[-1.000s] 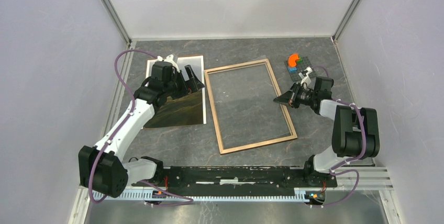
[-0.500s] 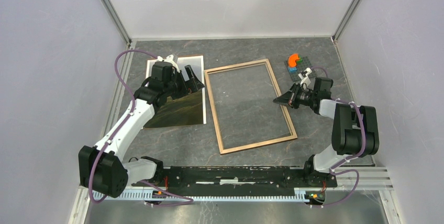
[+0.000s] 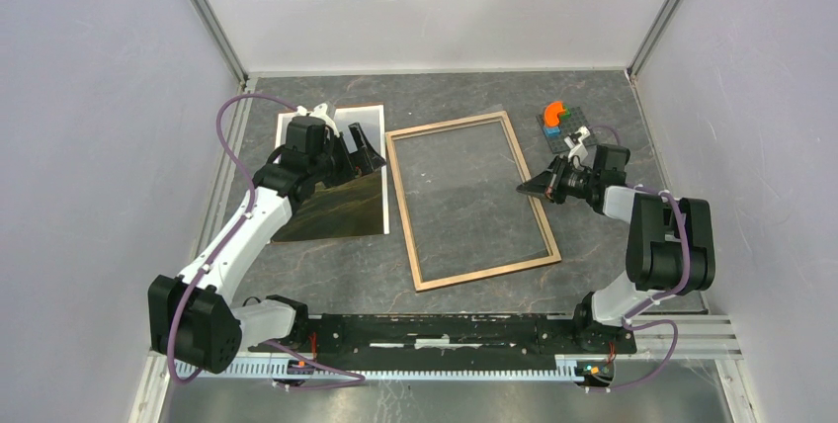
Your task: Put the photo into the frame
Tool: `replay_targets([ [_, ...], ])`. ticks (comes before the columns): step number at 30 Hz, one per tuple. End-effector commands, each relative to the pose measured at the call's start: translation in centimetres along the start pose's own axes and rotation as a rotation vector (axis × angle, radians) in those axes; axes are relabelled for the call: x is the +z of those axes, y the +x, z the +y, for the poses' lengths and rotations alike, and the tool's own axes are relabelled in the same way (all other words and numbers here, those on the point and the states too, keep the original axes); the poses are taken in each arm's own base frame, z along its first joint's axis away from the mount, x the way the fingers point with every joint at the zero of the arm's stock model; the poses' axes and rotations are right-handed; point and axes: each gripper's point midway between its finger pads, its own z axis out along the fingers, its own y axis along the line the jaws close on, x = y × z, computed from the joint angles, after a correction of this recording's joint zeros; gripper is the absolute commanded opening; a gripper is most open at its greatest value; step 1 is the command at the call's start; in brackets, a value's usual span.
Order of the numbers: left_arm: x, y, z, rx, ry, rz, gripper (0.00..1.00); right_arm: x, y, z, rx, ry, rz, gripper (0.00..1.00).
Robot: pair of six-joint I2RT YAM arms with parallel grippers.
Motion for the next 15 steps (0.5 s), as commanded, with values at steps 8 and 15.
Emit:
replay_targets([
  [8, 0.13, -0.16, -0.52, 0.021, 0.040, -0.011, 1.00, -0.04, -1.90, 0.49, -0.061, -0.010, -0.040, 0.00],
  [15, 0.16, -0.18, -0.51, 0.019, 0.040, -0.011, 1.00, -0.05, -1.57, 0.06, -0.057, 0.001, -0.030, 0.00],
])
